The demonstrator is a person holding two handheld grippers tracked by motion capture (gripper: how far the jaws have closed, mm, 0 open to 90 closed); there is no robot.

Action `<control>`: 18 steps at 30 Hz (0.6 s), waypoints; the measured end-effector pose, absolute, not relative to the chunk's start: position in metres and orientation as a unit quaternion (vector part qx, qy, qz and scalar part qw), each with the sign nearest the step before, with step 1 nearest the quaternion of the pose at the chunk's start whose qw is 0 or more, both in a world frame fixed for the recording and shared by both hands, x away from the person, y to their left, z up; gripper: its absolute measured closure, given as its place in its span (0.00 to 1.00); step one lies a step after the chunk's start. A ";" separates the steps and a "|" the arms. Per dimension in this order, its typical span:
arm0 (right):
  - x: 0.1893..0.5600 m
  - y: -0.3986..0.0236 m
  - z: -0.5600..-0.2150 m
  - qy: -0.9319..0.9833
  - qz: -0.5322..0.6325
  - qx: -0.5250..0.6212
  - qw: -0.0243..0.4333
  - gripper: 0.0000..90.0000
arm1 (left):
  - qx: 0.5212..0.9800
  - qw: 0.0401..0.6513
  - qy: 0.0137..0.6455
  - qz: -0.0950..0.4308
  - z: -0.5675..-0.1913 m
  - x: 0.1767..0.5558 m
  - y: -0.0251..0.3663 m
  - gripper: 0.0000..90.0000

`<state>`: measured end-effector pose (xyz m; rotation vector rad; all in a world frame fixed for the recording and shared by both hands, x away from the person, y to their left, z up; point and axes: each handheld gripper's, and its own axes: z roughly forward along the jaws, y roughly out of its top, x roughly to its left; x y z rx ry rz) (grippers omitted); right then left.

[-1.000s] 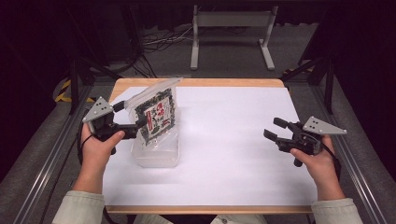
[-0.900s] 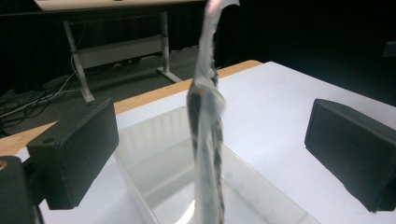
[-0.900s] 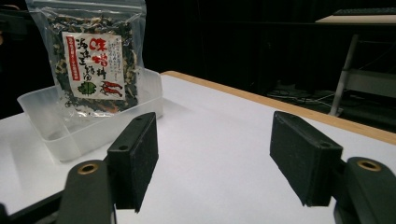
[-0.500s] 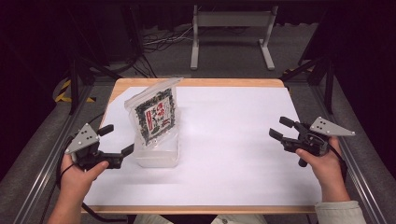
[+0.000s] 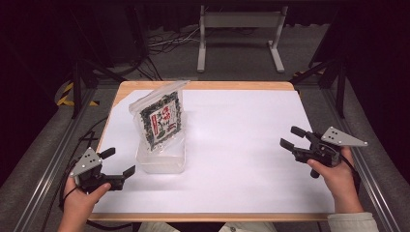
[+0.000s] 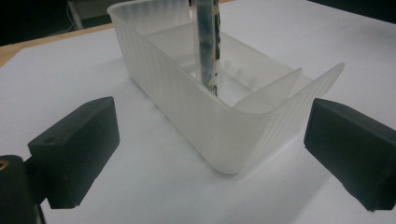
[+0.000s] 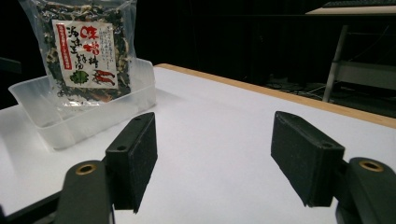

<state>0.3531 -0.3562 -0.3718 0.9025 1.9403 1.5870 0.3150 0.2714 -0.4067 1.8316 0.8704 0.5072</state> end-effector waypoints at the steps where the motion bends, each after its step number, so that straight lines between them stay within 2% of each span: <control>1: 0.353 -0.356 -0.372 0.708 0.579 0.329 0.236 0.36 | 0.758 0.502 0.360 0.209 -0.410 0.315 0.271 0.05; 3: 0.352 -0.356 -0.377 0.709 0.580 0.329 0.231 0.36 | 0.758 0.507 0.362 0.193 -0.419 0.316 0.272 0.05; 10: 0.351 -0.354 -0.393 0.713 0.578 0.325 0.228 0.36 | 0.757 0.508 0.364 0.190 -0.437 0.316 0.274 0.05; 18: 0.352 -0.355 -0.426 0.721 0.560 0.337 0.228 0.36 | 0.747 0.512 0.375 0.198 -0.454 0.318 0.276 0.07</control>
